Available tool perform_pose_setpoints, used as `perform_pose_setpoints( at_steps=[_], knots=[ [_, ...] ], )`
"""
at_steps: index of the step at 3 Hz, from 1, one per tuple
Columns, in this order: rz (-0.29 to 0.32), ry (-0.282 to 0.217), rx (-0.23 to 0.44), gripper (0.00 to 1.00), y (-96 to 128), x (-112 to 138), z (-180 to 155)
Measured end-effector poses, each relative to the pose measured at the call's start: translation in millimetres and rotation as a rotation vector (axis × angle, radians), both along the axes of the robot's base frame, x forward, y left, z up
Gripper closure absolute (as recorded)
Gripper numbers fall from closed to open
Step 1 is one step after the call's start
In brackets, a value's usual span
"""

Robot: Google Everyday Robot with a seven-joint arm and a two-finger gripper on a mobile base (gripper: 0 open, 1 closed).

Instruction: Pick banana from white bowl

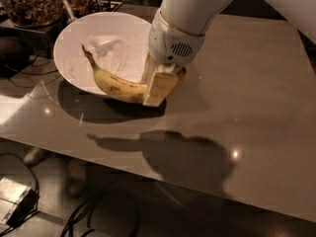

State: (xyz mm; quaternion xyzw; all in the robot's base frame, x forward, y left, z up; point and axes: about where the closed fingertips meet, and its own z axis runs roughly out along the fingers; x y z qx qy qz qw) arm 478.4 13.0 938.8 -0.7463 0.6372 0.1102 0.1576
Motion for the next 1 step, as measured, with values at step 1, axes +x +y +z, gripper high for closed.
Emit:
perform_pose_setpoints(
  at_steps=[1],
  knots=[
    [-0.046, 0.018, 0.040, 1.00, -14.2, -19.9, -7.6]
  ],
)
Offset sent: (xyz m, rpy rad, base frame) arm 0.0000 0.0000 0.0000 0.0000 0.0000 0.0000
